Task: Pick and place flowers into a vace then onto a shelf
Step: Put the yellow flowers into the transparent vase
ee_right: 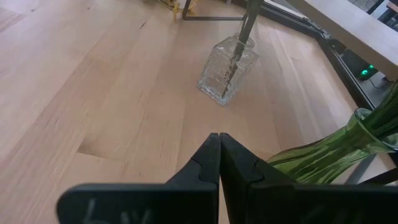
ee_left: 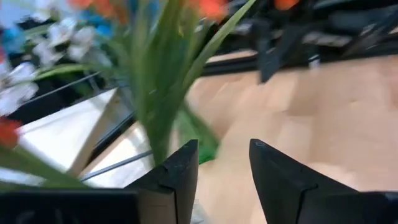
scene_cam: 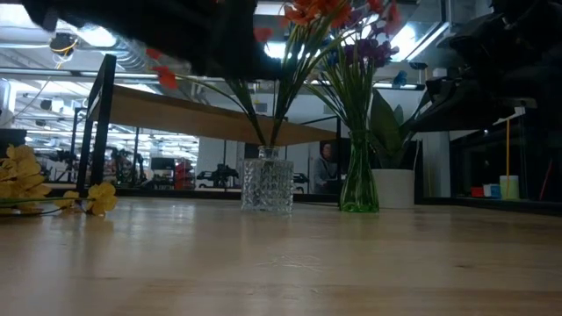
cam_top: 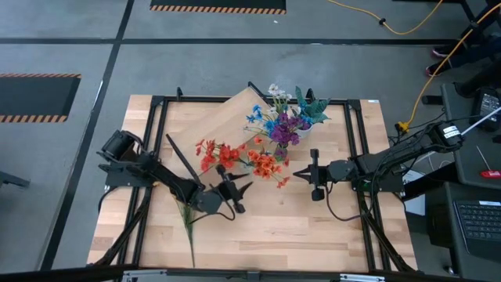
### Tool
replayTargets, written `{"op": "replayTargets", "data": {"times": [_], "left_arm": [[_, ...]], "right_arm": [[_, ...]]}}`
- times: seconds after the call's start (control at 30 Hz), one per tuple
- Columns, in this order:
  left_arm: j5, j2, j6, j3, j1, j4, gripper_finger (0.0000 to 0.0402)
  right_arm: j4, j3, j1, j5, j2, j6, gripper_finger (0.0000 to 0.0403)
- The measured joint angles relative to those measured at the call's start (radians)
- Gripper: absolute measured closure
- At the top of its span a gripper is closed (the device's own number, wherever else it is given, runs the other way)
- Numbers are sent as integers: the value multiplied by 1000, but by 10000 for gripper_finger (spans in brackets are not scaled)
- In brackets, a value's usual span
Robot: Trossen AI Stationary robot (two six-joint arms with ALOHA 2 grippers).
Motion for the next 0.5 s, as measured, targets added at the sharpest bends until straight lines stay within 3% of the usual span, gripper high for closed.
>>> {"op": "replayTargets", "data": {"times": [0.27,0.5], "left_arm": [[40,-1,50,136,-69,-127,303],[45,-1,-117,317,-137,-545,358]], "right_arm": [[0,0,0,0,0,-3,396],[0,0,0,0,0,-3,396]]}}
